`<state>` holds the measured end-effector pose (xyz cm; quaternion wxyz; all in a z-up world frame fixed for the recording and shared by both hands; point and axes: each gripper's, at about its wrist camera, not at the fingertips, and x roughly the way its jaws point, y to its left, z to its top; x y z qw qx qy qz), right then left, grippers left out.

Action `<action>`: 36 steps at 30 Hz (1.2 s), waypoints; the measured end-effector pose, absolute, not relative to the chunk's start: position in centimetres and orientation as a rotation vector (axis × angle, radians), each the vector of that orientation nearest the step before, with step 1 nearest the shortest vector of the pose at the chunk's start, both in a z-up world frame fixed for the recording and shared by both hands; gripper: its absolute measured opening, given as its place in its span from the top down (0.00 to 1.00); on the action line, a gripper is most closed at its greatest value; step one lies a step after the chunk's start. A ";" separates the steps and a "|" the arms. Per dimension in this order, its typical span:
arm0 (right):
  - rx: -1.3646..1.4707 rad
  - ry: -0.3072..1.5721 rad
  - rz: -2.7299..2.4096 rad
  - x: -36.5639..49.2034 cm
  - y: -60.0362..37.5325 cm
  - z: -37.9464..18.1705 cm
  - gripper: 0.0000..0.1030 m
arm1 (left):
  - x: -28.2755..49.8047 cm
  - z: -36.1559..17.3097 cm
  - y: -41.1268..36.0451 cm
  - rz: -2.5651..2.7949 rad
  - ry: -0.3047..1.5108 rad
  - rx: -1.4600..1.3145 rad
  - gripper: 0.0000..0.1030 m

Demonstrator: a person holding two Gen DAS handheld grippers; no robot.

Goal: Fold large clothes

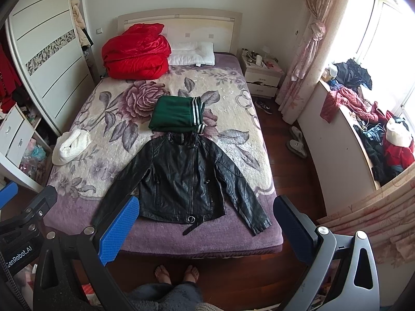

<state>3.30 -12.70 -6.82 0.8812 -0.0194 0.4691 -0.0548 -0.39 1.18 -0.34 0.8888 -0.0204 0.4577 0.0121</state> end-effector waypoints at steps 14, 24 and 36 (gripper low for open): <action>-0.036 0.979 -0.114 3.6 -12.1 -6.2 0.00 | -0.2 -0.1 1.2 0.020 0.945 -0.039 0.00; -0.034 0.972 -0.115 3.6 -11.7 -6.1 0.00 | -0.2 0.1 1.3 0.019 0.938 -0.042 0.00; -0.025 0.966 -0.105 3.1 -11.6 -5.6 0.00 | -0.7 0.7 1.0 0.015 0.920 -0.033 0.00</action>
